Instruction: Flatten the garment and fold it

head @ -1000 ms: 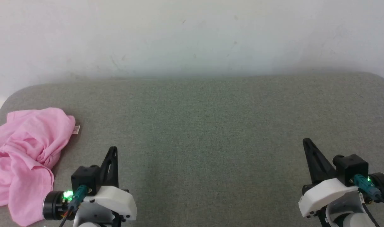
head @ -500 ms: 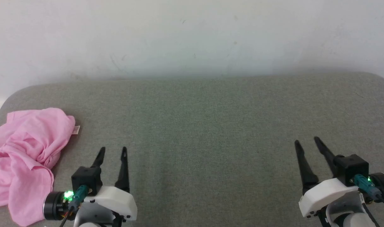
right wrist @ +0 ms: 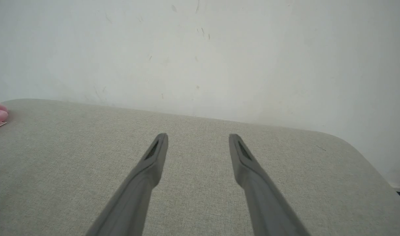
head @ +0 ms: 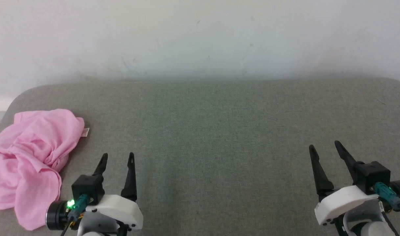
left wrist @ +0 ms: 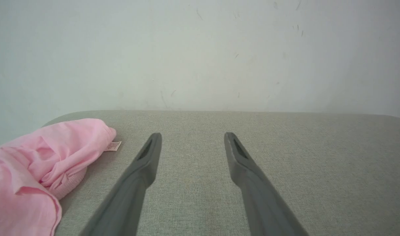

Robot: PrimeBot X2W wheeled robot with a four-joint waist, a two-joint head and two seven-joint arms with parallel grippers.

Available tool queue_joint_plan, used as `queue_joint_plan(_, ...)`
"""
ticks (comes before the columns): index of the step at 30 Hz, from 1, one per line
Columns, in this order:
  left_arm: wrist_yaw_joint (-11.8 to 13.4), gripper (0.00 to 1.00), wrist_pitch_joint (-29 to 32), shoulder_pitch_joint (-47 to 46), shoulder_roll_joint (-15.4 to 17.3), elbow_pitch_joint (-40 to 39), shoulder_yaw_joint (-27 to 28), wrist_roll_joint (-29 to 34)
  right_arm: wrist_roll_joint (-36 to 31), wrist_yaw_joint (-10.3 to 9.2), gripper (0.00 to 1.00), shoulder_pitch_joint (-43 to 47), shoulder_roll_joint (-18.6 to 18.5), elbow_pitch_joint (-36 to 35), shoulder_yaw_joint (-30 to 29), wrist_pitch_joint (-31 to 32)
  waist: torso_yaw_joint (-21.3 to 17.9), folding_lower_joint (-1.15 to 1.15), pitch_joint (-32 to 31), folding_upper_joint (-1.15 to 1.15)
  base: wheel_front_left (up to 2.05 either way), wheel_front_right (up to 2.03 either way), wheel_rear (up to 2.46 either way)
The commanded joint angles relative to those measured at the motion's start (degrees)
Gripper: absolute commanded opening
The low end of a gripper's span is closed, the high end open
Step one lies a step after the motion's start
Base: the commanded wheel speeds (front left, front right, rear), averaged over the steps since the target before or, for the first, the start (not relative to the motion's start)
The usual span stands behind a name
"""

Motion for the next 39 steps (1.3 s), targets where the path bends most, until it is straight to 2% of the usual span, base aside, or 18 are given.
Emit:
queue_joint_plan(1, -0.29, 1.0, -0.53, -0.91, -0.02, 0.28, 0.13, -0.79, 0.46, -0.01, 1.0, 0.07, 0.04, 0.18, -0.29, -0.49, 0.42, 0.0, 0.0, 0.0, 0.0, 0.0, 0.0)
queue_joint_plan(12, -0.28, 1.0, -1.76, -1.31, -0.03, 0.18, 1.24, -2.82, 0.46, -0.01, 1.0, 0.03, 0.07, -0.61, -0.47, -1.03, 4.36, 0.0, 0.44, 0.0, 0.0, 0.0, 0.0)
queue_joint_plan(30, 0.05, 1.0, -3.78, -1.34, -0.06, 0.07, 2.73, -6.74, -0.25, -0.02, 1.0, 0.12, 0.1, -2.62, 0.12, -1.28, 13.84, 0.0, 1.02, 0.0, -0.02, -0.02, -0.02)
queue_joint_plan(39, 1.07, 1.0, -4.68, -1.31, -0.07, -0.55, 2.69, -8.89, -0.86, -0.02, 1.0, 0.29, 0.12, -4.56, 0.4, -0.99, 16.22, 0.0, 1.9, 0.0, -0.2, -0.2, -0.2)
